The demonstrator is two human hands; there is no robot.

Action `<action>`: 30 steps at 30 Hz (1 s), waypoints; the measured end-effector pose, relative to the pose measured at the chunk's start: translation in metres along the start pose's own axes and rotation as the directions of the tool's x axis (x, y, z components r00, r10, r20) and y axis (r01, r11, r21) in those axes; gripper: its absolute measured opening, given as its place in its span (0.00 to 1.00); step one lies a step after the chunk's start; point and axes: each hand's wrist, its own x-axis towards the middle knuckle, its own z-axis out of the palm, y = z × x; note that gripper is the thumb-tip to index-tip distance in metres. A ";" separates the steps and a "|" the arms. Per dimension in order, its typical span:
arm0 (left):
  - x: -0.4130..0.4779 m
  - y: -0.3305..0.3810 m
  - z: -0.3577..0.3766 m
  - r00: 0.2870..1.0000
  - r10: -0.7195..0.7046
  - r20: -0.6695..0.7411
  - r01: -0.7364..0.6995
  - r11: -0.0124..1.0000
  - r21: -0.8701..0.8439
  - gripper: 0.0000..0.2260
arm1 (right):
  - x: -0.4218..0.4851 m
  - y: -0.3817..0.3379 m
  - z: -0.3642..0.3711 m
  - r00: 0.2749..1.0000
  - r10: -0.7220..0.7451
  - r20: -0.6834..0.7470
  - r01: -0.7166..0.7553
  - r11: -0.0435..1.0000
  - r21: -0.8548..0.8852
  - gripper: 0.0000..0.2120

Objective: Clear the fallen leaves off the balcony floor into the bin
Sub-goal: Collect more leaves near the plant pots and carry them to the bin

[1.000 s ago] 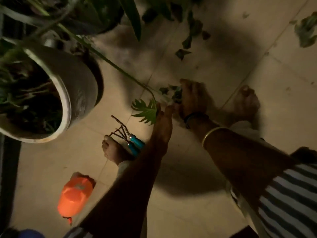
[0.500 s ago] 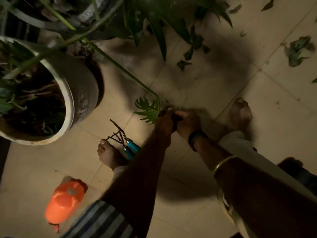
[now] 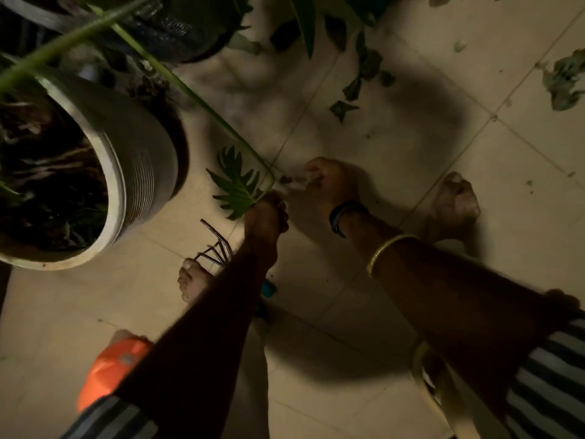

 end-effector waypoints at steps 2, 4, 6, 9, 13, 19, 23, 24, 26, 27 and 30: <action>-0.009 0.002 0.007 1.000 -0.017 0.007 0.017 1.000 0.015 0.13 | 0.001 -0.002 -0.003 1.000 0.008 -0.024 -0.008 1.000 0.010 0.12; -0.018 0.004 0.016 0.999 -0.025 0.023 0.024 1.000 0.006 0.14 | -0.001 -0.002 -0.016 0.998 -0.018 -0.055 0.018 1.000 -0.013 0.15; -0.024 0.011 0.030 0.999 -0.024 0.045 0.024 1.000 0.003 0.14 | 0.001 -0.003 -0.036 0.993 -0.048 -0.105 0.040 0.997 -0.073 0.16; -0.026 0.031 0.050 0.997 0.020 0.078 -0.019 1.000 -0.009 0.14 | 0.016 -0.011 -0.070 0.959 -0.220 -0.176 0.144 0.920 -0.365 0.19; -0.018 0.052 0.069 0.993 0.075 0.091 -0.073 0.997 -0.024 0.13 | 0.051 -0.030 -0.103 0.933 -0.313 -0.181 0.155 0.798 -0.582 0.38; 0.006 0.059 0.084 0.991 0.095 0.099 -0.076 0.981 -0.178 0.12 | 0.095 -0.058 -0.105 0.950 -0.261 -0.169 0.089 0.749 -0.657 0.50; 0.015 0.057 0.087 0.993 0.043 0.114 -0.019 0.979 -0.201 0.12 | 0.100 -0.037 -0.093 0.864 -0.488 -0.122 0.275 0.661 -0.699 0.13; 0.015 0.057 0.087 0.992 0.026 0.121 0.000 0.978 -0.208 0.13 | 0.098 -0.032 -0.095 0.850 -0.516 -0.111 0.304 0.651 -0.696 0.09; 0.014 0.059 0.086 0.992 -0.012 0.129 0.042 0.971 -0.234 0.13 | 0.094 -0.023 -0.099 0.874 -0.469 -0.125 0.275 0.691 -0.668 0.09; 0.013 0.060 0.085 0.993 -0.034 0.115 0.061 0.970 -0.235 0.12 | 0.091 -0.021 -0.100 0.894 -0.418 -0.158 0.241 0.749 -0.617 0.08; 0.006 0.063 0.086 0.991 -0.091 0.097 0.111 0.968 -0.226 0.11 | 0.068 -0.026 -0.096 0.934 -0.297 -0.198 0.239 0.932 -0.272 0.07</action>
